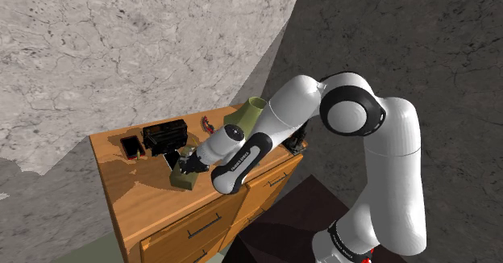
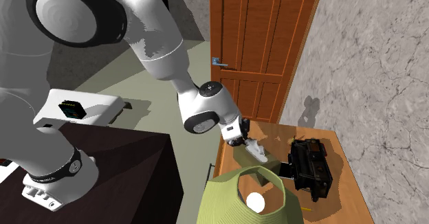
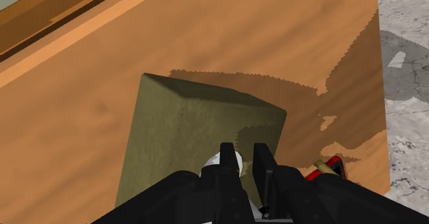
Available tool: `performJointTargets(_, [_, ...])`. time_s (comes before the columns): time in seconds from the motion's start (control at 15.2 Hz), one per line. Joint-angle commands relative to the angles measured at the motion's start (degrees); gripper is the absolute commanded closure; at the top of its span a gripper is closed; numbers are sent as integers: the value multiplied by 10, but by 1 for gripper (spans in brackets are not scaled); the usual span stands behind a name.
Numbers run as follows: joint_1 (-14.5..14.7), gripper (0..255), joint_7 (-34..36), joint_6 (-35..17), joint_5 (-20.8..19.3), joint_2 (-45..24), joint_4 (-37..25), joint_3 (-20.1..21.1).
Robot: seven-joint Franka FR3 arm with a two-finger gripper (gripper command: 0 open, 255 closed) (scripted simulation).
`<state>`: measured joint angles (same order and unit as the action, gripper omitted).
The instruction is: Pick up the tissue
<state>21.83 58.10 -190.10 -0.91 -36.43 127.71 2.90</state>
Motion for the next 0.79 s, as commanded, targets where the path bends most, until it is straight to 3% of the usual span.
performJointTargets(0.0, [0, 255, 1, 9, 0, 15, 6, 1])
performJointTargets(0.73, [-9, 255, 2, 70, 1, 103, 34, 10])
